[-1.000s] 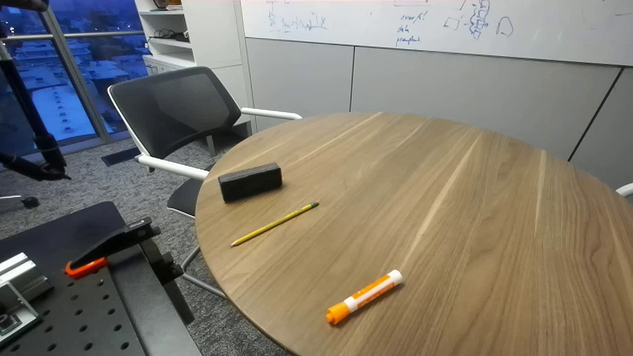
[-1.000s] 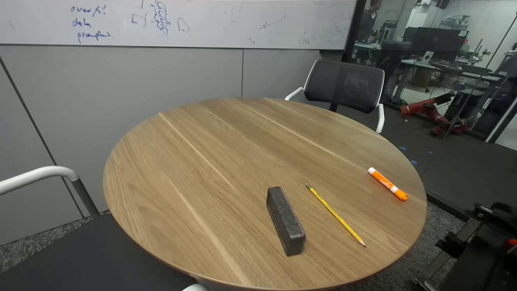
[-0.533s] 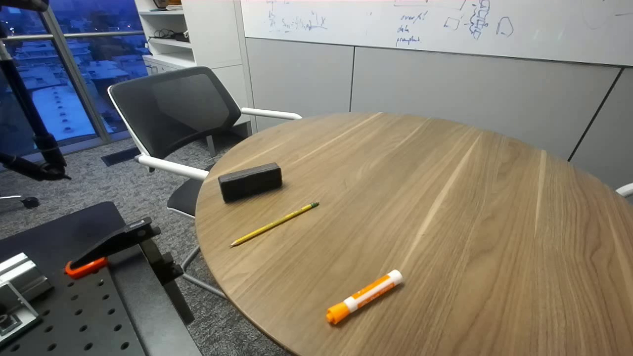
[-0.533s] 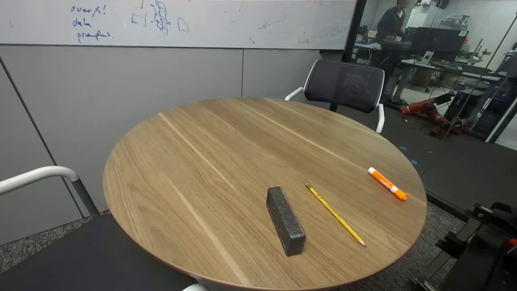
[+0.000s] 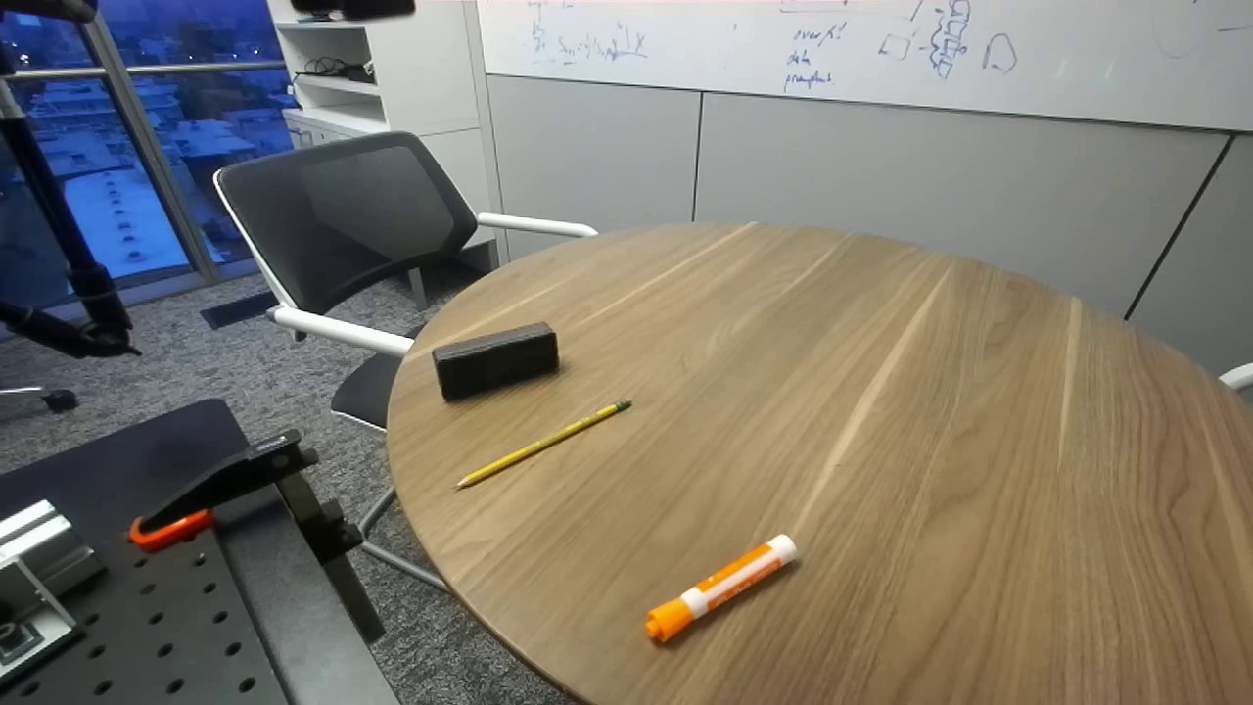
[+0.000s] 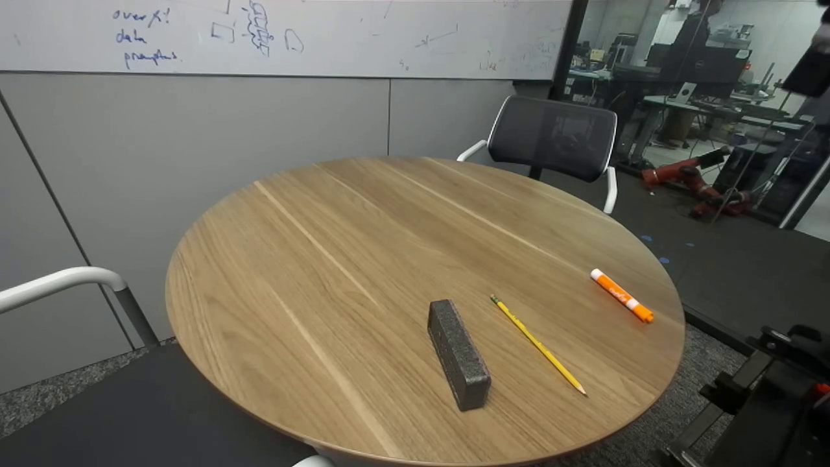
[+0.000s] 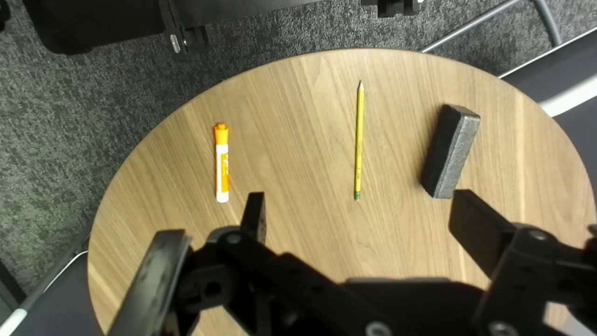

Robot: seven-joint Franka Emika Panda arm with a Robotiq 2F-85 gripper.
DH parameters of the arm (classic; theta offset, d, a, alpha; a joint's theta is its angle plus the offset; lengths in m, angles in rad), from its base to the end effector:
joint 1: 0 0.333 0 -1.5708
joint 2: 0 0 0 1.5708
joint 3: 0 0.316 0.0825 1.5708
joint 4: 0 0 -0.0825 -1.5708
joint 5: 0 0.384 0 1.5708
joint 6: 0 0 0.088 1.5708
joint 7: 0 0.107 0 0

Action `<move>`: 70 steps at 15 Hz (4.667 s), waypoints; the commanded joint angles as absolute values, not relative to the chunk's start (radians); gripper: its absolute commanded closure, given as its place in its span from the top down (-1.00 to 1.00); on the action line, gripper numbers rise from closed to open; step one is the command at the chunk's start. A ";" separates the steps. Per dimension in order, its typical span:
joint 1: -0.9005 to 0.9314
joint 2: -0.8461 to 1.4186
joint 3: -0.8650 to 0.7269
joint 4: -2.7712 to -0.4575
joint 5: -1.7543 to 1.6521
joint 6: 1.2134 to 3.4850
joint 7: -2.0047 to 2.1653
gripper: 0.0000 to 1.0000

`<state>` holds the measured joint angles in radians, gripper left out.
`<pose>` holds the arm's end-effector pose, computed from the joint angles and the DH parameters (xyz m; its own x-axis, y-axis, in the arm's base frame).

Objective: Move the grey block to the right

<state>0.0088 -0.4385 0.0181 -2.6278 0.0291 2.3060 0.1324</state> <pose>0.4009 0.0112 0.4026 0.9856 -0.1257 0.1132 -0.1229 -0.9919 -0.0312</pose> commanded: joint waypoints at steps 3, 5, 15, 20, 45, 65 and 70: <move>0.062 -0.156 0.151 -2.569 0.039 2.484 0.317 1.00; 0.083 -0.048 0.183 -2.523 0.032 2.544 0.397 1.00; 0.231 0.444 0.094 -2.097 -0.014 2.536 0.650 1.00; 0.340 0.619 0.015 -1.960 -0.045 2.501 0.740 1.00; 0.019 0.659 -0.055 -1.592 0.173 2.326 0.634 -0.85; -0.196 1.246 -0.160 -1.031 0.275 2.528 0.837 0.12; -0.197 1.100 -0.128 -1.172 0.273 2.324 0.724 0.69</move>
<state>-0.1985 1.2033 -0.1495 -1.0522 0.2832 2.4386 0.7871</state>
